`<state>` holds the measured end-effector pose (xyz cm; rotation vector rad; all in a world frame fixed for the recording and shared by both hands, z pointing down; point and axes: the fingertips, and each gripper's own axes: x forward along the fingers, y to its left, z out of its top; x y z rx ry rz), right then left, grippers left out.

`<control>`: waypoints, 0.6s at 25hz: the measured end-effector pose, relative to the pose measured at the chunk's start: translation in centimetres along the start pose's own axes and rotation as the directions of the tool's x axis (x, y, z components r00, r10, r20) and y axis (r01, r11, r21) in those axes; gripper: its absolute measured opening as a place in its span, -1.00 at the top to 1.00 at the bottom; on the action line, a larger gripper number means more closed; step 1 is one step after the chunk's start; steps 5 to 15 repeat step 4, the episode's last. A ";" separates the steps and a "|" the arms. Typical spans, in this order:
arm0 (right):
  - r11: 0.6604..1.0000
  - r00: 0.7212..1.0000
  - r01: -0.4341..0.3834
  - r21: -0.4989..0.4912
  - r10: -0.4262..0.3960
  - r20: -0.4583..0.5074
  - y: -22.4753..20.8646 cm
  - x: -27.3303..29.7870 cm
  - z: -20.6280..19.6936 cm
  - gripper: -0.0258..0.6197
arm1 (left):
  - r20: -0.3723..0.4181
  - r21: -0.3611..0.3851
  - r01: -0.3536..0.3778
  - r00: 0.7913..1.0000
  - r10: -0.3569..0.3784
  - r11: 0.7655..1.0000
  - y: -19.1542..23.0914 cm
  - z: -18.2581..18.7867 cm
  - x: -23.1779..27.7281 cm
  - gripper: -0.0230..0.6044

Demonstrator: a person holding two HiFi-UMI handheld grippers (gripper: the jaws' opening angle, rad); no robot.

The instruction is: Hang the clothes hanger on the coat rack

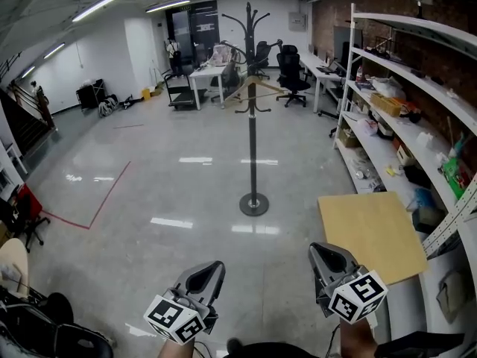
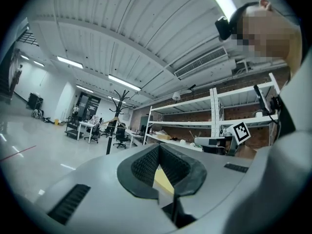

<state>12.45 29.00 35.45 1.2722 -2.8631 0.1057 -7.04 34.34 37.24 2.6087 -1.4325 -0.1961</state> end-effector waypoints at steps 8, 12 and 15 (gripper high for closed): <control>1.000 1.000 0.006 -0.019 -0.006 0.000 -0.7 -0.5 0.3 0.90 | 0.000 0.003 -0.019 1.000 0.019 1.000 -0.4 -0.1 0.6 0.93; 1.000 1.000 0.006 -0.019 -0.006 0.000 -0.7 -0.5 0.3 0.90 | 0.000 0.003 -0.019 1.000 0.019 1.000 -0.4 -0.1 0.6 0.93; 1.000 1.000 0.006 -0.019 -0.006 0.000 -0.7 -0.5 0.3 0.90 | 0.000 0.003 -0.019 1.000 0.019 1.000 -0.4 -0.1 0.6 0.93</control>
